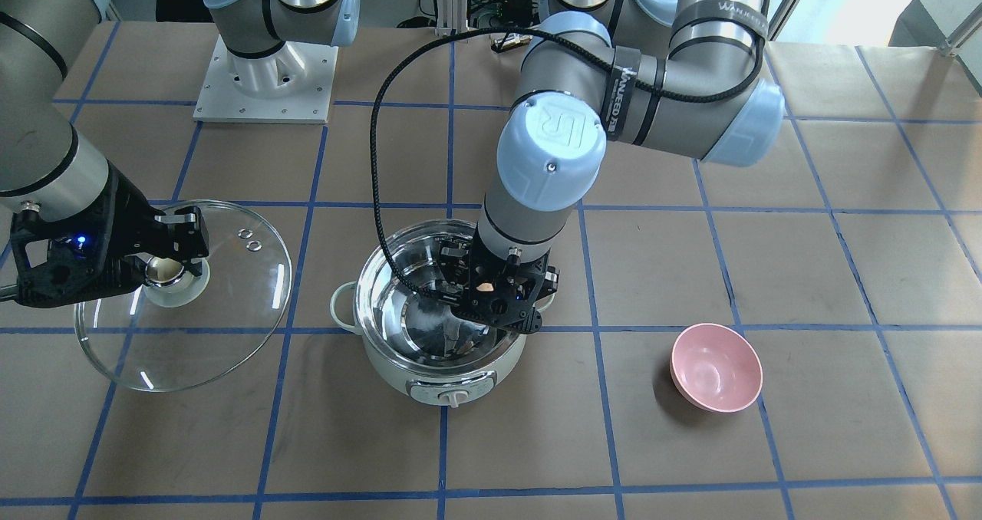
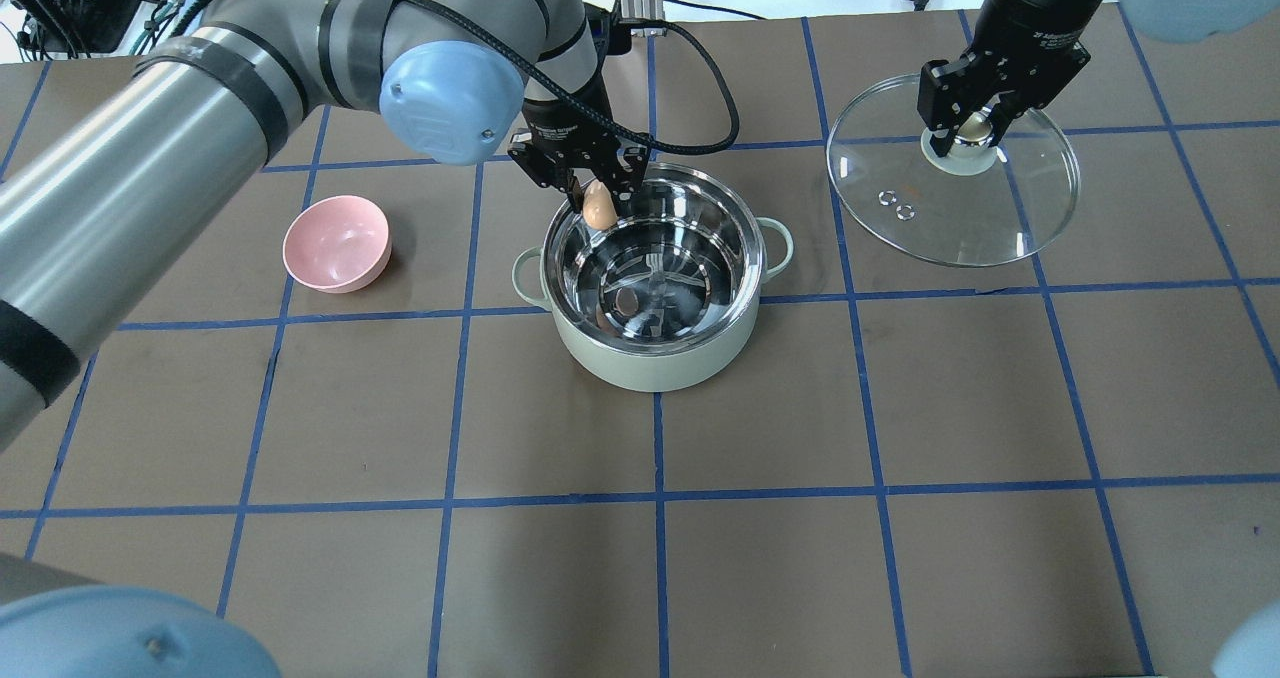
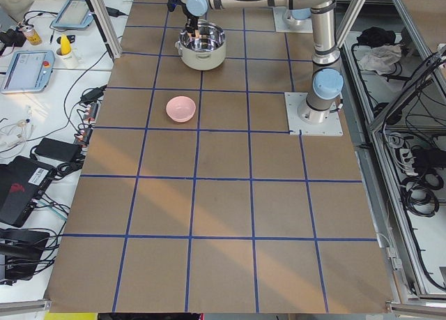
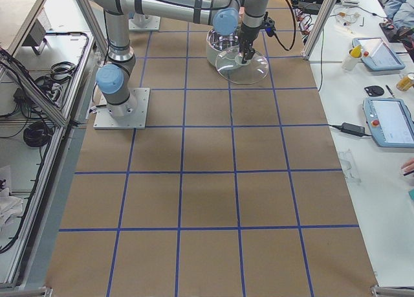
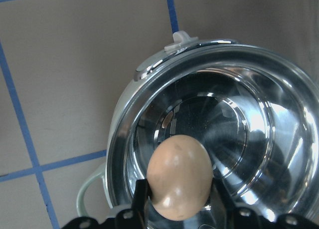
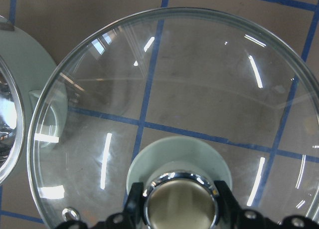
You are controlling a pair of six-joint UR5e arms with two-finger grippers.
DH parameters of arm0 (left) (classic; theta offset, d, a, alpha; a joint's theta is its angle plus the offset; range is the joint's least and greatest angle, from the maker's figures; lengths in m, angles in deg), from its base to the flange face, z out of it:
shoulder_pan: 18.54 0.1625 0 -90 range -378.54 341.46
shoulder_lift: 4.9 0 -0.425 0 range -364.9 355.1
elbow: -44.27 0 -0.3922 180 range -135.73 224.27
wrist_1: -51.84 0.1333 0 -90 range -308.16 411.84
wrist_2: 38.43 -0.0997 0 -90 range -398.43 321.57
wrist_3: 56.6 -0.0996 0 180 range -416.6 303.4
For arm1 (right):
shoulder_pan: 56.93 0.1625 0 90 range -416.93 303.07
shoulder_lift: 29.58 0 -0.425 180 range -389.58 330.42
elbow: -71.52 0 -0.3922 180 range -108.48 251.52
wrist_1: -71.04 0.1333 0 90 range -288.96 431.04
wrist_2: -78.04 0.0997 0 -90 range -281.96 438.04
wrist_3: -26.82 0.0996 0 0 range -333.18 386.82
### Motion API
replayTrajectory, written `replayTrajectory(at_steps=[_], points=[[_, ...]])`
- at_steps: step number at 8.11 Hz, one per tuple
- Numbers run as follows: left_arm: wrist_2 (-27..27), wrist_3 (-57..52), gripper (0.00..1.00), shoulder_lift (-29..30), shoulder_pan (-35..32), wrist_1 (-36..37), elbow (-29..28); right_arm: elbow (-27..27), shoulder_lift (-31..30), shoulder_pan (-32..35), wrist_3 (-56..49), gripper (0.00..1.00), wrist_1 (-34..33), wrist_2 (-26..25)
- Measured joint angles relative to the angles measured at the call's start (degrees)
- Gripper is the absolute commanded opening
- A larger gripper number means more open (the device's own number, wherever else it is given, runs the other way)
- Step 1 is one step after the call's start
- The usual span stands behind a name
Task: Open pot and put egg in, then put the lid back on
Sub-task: 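Carry the egg with the left gripper over the open pot, then lower the egg into the pot and open the left gripper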
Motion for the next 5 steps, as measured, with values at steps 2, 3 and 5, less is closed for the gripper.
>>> replayTrajectory(at_steps=[2, 3, 5], points=[[0.20, 1.11, 0.03, 2.76, -0.71, 0.41, 0.07, -0.01, 0.04, 0.00, -0.08, 0.06, 0.02, -0.05], [0.54, 1.86, 0.35, 3.59, -1.13, 0.45, 0.12, 0.00, 0.04, 0.00, -0.09, 0.06, 0.03, -0.13], [0.82, 3.51, 1.00, 4.28, -1.97, 0.45, 0.41, 0.02, -0.01, 0.00, -0.14, 0.06, 0.03, -0.33]])
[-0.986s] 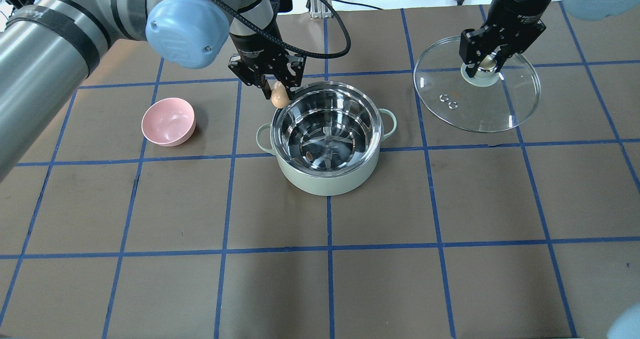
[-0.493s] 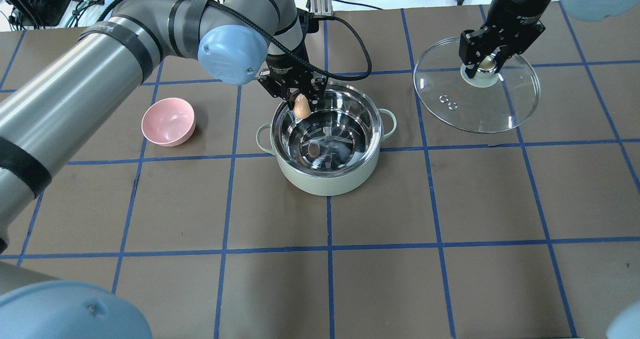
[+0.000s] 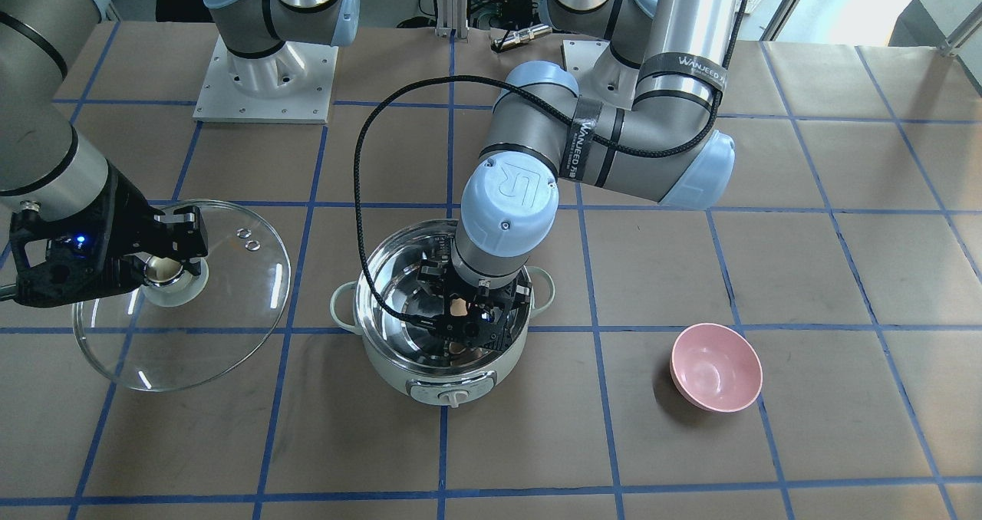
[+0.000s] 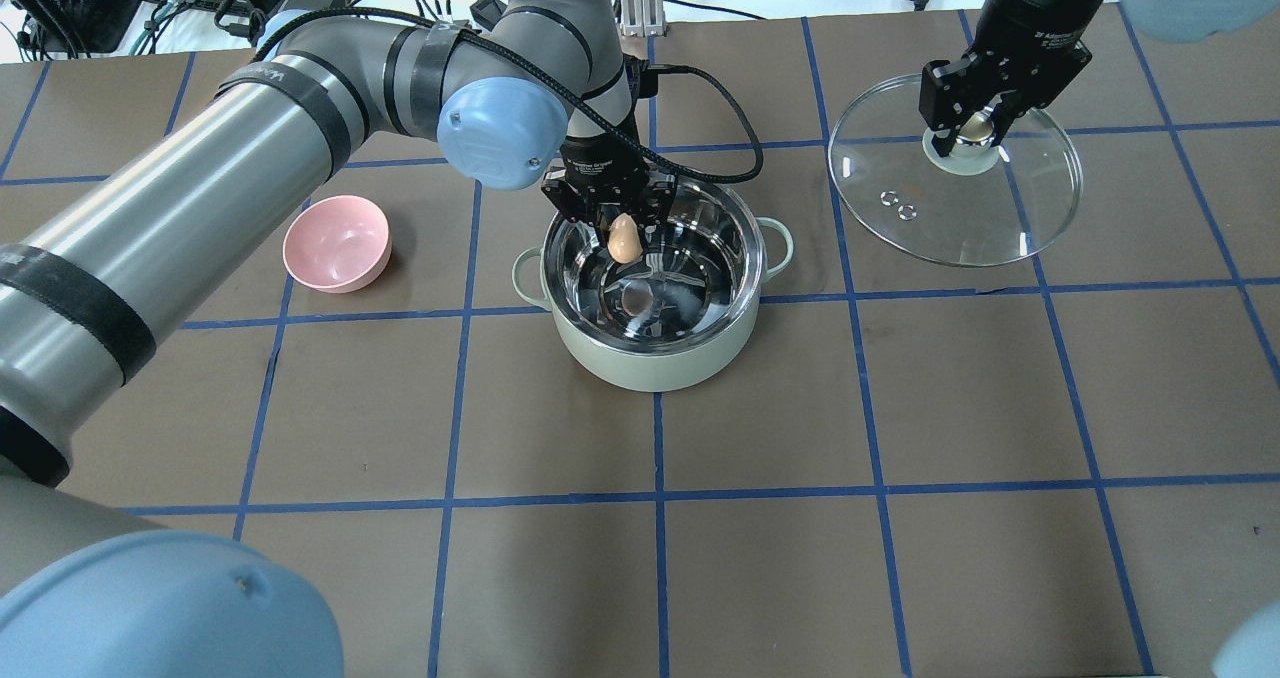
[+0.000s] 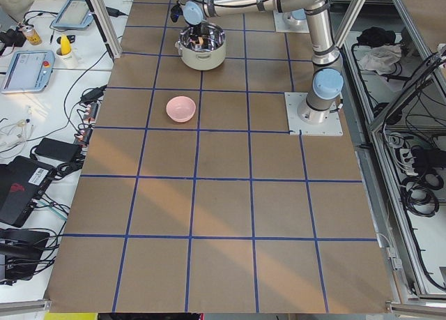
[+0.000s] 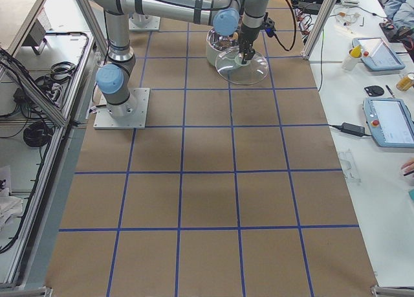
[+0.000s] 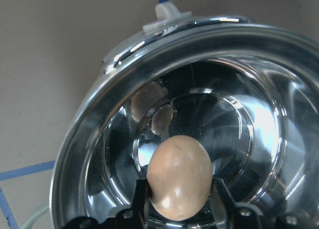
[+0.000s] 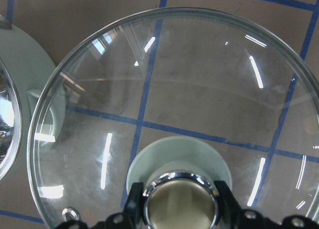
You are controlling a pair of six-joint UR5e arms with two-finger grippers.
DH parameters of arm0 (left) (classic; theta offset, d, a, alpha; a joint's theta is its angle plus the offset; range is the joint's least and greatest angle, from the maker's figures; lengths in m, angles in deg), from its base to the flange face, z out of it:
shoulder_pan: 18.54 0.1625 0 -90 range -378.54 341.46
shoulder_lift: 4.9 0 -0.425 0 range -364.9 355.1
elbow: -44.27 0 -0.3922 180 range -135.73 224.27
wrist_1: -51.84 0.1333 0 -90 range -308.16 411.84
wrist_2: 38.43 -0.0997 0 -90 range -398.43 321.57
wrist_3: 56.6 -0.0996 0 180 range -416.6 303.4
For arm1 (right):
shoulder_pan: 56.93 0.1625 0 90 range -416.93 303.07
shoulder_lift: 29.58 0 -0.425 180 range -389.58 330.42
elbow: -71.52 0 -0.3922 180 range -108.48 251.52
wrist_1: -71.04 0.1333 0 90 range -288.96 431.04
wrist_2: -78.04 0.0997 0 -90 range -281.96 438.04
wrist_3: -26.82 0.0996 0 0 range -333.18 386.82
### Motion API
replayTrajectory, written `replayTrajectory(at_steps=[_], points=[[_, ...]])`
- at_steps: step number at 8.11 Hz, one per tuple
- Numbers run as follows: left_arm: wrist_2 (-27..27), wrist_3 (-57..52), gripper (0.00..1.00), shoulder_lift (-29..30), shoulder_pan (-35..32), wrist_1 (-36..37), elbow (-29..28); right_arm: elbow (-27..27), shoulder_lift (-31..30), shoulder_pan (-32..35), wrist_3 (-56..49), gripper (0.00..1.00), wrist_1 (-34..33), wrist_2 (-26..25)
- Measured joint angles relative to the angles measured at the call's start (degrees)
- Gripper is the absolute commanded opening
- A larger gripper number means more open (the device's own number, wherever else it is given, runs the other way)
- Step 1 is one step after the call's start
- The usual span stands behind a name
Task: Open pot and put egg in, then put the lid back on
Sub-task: 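Lower the egg into the pot and open the left gripper, then withdraw the left gripper while the right gripper carries the lid over the pot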
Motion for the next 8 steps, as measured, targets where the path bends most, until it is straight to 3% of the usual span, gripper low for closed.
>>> replayTrajectory(at_steps=[3, 5, 8], points=[[-1.55, 3.76, 1.00, -1.29, -0.19, -0.20, -0.27, 0.01, 0.10, 0.00, -0.12, 0.06, 0.00, -0.38], [-6.02, 3.72, 1.00, -3.26, 0.43, -1.84, -0.60, 0.01, 0.07, 0.00, -0.12, 0.07, 0.00, -0.50], [-10.03, 0.89, 1.00, -6.50, 6.71, -6.62, -2.88, 0.61, -1.81, 0.41, 3.07, 0.08, 1.44, -0.69]])
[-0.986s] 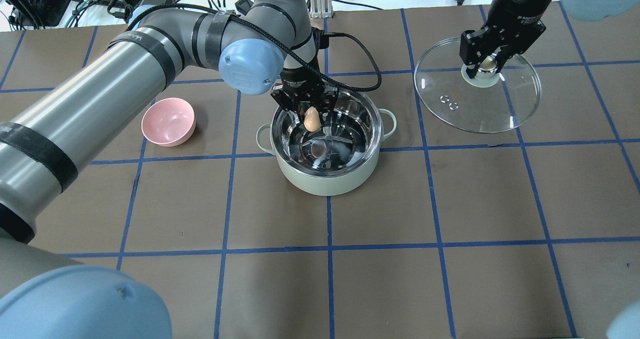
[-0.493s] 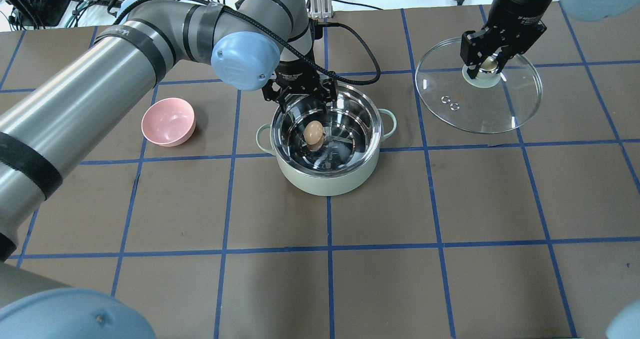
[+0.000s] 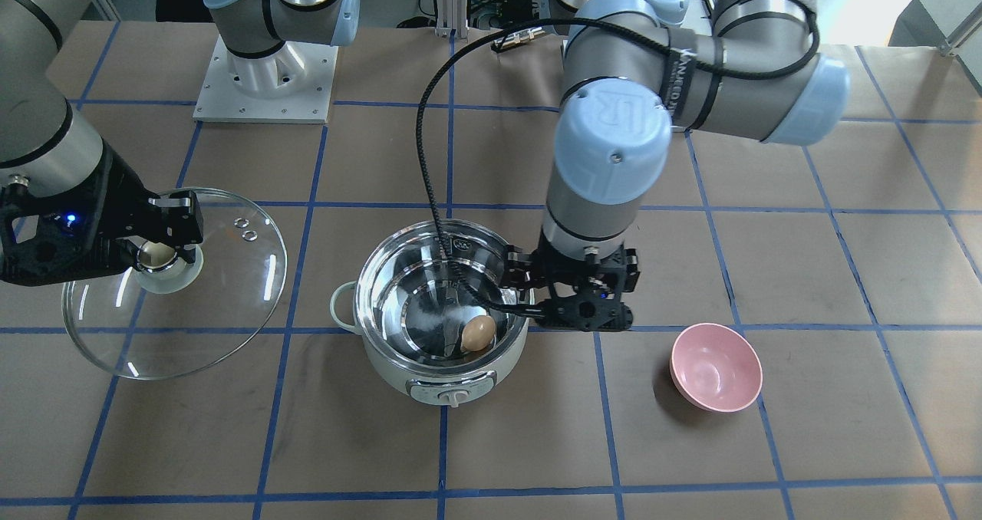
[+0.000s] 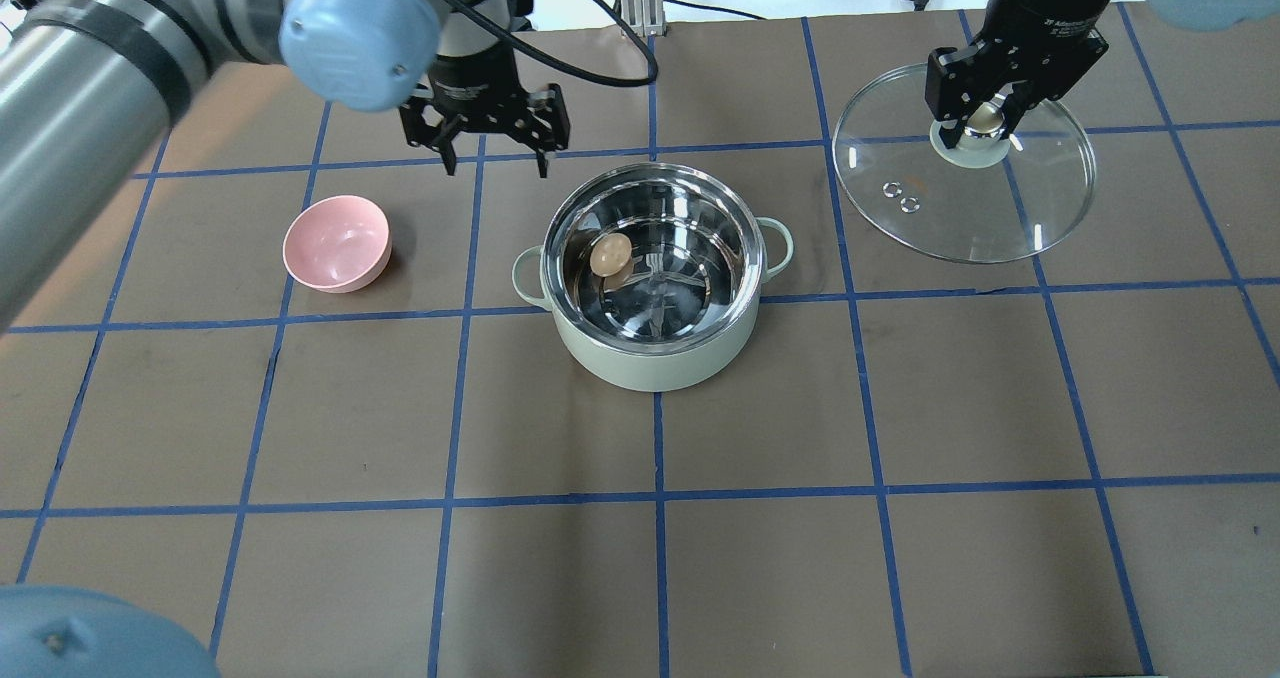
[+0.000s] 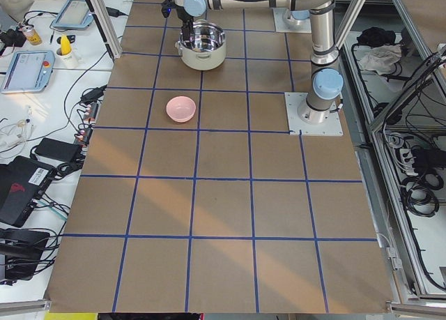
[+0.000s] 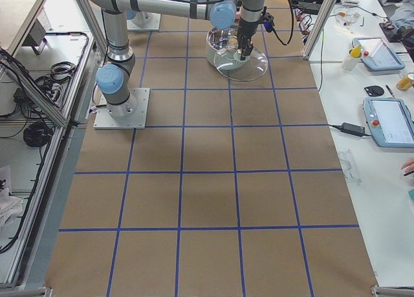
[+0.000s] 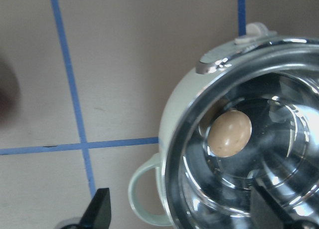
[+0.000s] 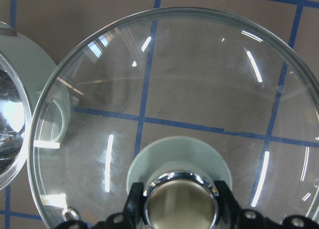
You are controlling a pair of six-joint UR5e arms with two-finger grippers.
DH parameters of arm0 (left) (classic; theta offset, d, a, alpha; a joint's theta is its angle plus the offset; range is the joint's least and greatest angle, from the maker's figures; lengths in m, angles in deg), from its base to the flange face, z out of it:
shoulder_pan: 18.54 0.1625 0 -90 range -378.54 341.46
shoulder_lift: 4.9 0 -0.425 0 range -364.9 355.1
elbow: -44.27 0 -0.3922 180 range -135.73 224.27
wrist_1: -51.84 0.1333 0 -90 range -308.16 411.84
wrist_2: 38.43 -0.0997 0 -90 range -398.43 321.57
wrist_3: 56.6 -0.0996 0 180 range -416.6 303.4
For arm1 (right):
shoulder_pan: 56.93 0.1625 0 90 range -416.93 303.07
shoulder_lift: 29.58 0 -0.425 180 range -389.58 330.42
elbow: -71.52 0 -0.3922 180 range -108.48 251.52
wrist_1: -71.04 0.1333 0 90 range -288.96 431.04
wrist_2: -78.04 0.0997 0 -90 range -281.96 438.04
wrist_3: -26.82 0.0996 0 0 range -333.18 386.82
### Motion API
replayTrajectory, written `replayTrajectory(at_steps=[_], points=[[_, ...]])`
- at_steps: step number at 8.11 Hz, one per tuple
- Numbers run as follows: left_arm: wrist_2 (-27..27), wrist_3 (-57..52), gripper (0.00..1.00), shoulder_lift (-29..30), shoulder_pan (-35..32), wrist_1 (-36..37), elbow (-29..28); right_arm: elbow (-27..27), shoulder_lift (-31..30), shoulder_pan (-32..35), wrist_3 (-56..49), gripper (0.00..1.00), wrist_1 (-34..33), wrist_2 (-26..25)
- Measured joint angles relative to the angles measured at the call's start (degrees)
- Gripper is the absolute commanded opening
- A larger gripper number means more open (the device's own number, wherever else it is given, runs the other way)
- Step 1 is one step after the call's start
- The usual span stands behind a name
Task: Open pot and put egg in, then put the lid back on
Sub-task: 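Withdraw the left gripper while the right gripper carries the lid over the pot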
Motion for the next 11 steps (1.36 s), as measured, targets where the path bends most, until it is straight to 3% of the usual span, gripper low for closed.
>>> replayTrajectory(at_steps=[3, 5, 8, 11], points=[[-3.52, -5.08, 1.00, -3.45, 10.75, -5.14, -3.47, 0.47, -1.87, 4.53, 8.47, 0.08, 1.25, 0.23], [-4.12, -7.73, 1.00, -5.19, 15.25, -8.47, -5.24, 0.83, -1.77, 11.70, 16.11, 0.08, -0.53, 0.54], [-4.41, -7.95, 1.00, -8.83, 16.75, -12.29, -5.50, 0.98, 1.52, 20.39, 25.21, 0.07, -8.07, 0.91], [-4.08, -7.42, 1.00, -10.59, 16.54, -12.33, -4.99, 1.24, 5.96, 24.08, 32.24, 0.05, -12.67, 3.24]])
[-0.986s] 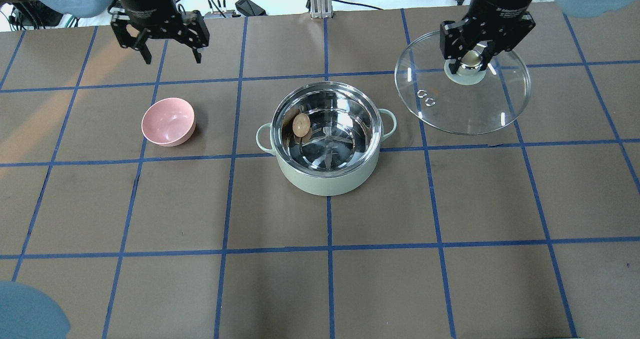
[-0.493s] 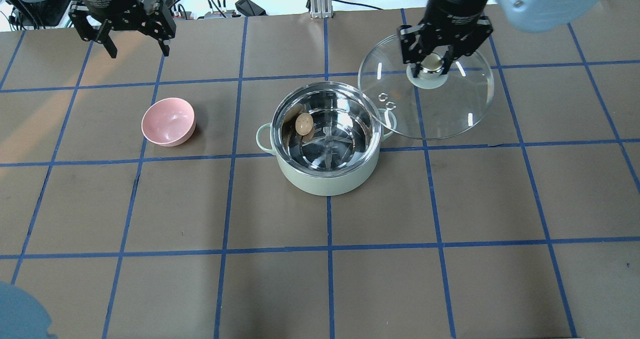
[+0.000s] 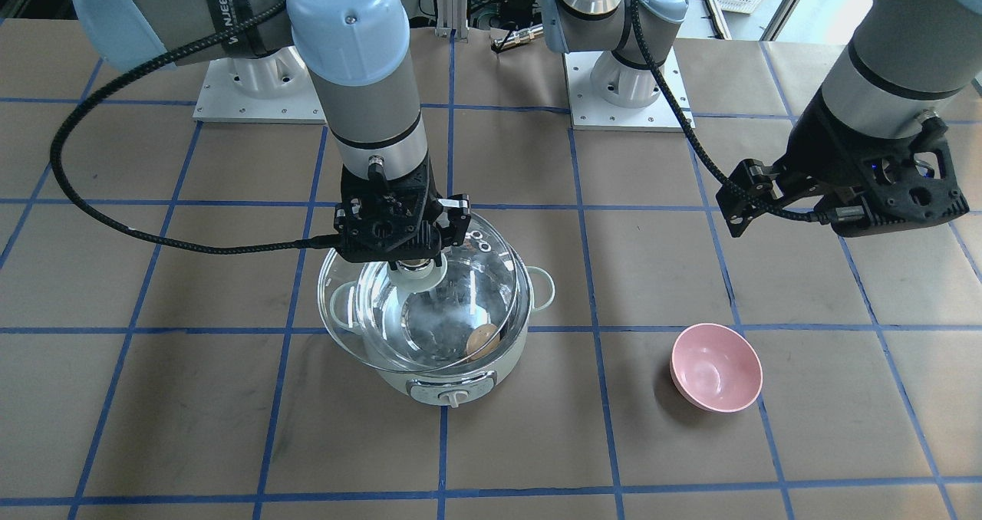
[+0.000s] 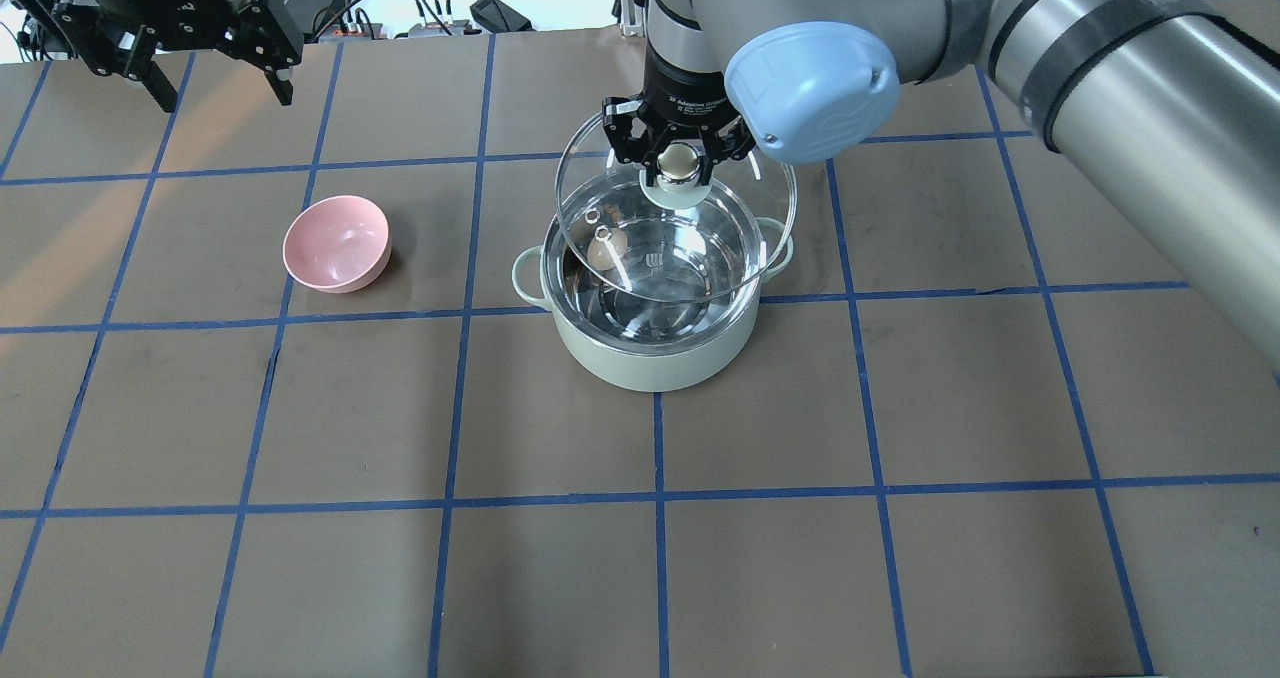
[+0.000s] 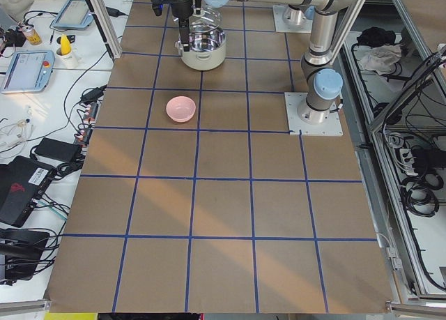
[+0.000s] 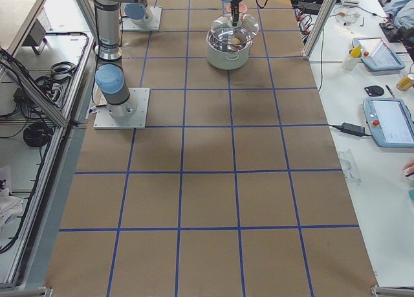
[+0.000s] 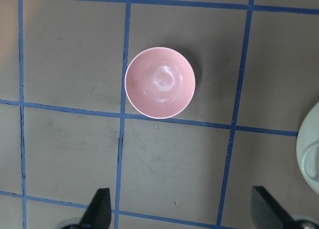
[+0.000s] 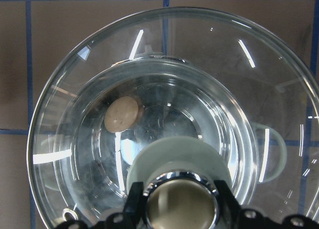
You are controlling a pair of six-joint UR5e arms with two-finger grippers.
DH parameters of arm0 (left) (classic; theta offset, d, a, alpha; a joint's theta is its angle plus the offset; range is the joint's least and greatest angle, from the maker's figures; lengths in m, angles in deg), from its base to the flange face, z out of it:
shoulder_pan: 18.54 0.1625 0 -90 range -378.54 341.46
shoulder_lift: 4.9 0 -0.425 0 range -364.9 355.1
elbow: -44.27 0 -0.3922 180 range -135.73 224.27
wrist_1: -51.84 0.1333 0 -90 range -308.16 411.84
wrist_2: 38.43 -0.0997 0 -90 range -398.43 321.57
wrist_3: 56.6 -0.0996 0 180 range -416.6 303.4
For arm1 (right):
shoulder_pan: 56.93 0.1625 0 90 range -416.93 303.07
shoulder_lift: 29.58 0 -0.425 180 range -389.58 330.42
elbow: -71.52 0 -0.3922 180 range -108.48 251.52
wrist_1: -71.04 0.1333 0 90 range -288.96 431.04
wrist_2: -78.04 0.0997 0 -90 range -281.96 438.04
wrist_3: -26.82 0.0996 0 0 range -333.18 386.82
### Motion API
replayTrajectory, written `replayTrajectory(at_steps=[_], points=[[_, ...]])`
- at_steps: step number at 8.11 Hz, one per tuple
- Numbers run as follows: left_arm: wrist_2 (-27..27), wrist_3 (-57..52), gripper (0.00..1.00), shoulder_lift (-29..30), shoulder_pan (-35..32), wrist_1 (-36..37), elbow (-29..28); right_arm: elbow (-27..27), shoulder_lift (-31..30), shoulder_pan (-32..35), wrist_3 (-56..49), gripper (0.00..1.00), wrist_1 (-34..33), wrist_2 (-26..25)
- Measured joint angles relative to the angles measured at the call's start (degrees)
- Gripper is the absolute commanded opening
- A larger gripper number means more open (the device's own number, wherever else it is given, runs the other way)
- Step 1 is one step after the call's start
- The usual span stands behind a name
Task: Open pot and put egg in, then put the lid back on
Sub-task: 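Withdraw the left gripper while the right gripper carries the lid over the pot, then lower the glass lid onto the pot with the right gripper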
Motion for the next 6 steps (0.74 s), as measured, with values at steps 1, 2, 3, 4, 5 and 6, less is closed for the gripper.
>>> replayTrajectory(at_steps=[1, 2, 3, 4, 5, 6], points=[[0.41, 0.72, 1.00, -0.01, -0.02, 0.04, 0.03, 0.04, 0.64, 0.39, 1.35, 0.05, -0.33, 0.92], [1.85, 2.37, 1.00, -0.05, -0.04, 0.03, 0.10, 0.04, 1.37, 0.63, 2.63, 0.05, -0.43, 1.85], [2.84, 3.35, 1.00, -0.24, -0.08, -0.02, 0.21, 0.02, 2.15, 0.83, 3.46, 0.04, -0.49, 2.50], [3.17, 3.72, 1.00, -0.50, -0.10, -0.10, 0.30, -0.02, 2.69, 0.92, 3.73, 0.04, -0.53, 2.77], [3.23, 3.81, 1.00, -0.87, -0.11, -0.41, 0.31, -0.02, 2.99, 0.95, 3.71, 0.04, -0.59, 2.87], [3.25, 3.83, 1.00, -1.26, -0.12, -0.68, 0.36, -0.05, 3.26, 0.98, 3.69, 0.04, -0.79, 2.90]])
